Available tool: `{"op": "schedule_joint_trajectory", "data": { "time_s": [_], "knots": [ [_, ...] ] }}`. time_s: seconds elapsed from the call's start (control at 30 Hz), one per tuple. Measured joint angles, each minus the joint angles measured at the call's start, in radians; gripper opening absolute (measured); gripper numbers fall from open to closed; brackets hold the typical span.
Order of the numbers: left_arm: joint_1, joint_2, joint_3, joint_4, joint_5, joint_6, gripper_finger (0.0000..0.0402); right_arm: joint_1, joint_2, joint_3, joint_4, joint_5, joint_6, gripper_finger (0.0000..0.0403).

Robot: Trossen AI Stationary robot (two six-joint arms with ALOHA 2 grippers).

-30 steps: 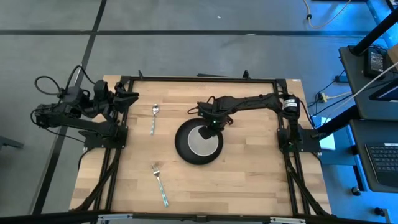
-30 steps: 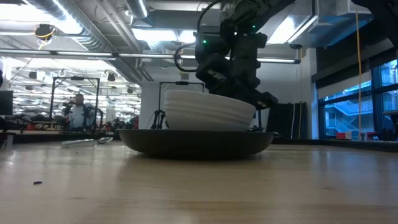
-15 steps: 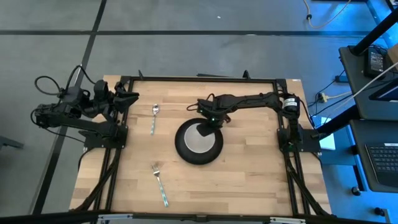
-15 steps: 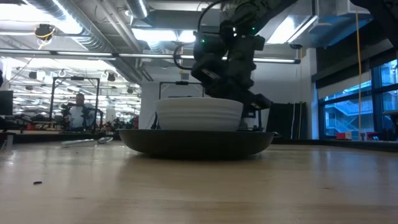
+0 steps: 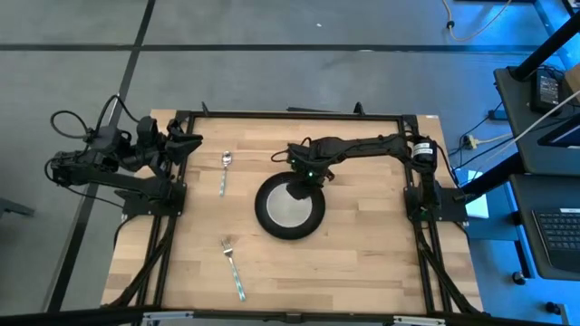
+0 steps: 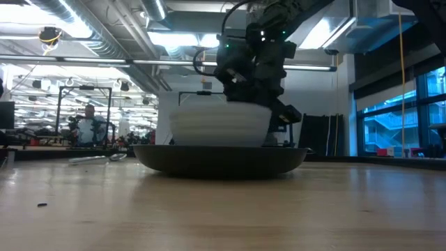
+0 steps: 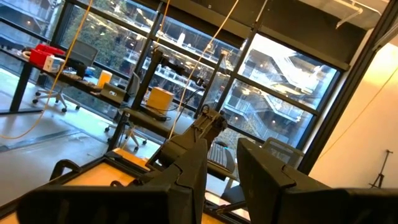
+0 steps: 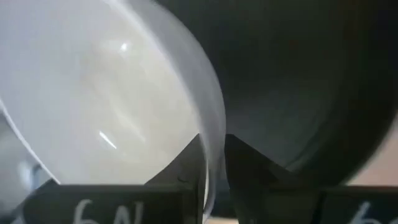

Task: Set table place
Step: Put the bowl on the plate

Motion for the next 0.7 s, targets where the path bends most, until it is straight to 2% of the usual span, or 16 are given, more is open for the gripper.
{"op": "schedule_joint_trajectory", "data": {
  "time_s": [0.1, 0.4, 0.7],
  "knots": [
    [0.000, 0.000, 0.000, 0.000, 0.000, 0.000, 0.0082, -0.004, 0.000, 0.000, -0.004, -0.041, -0.028, 0.0059],
    [0.000, 0.000, 0.000, 0.000, 0.000, 0.000, 0.0082, -0.008, 0.000, 0.000, 0.001, 0.062, -0.030, 0.0059],
    [0.000, 0.000, 0.000, 0.000, 0.000, 0.000, 0.0082, -0.011, 0.000, 0.000, 0.001, 0.063, -0.038, 0.0059]
  ]
}}
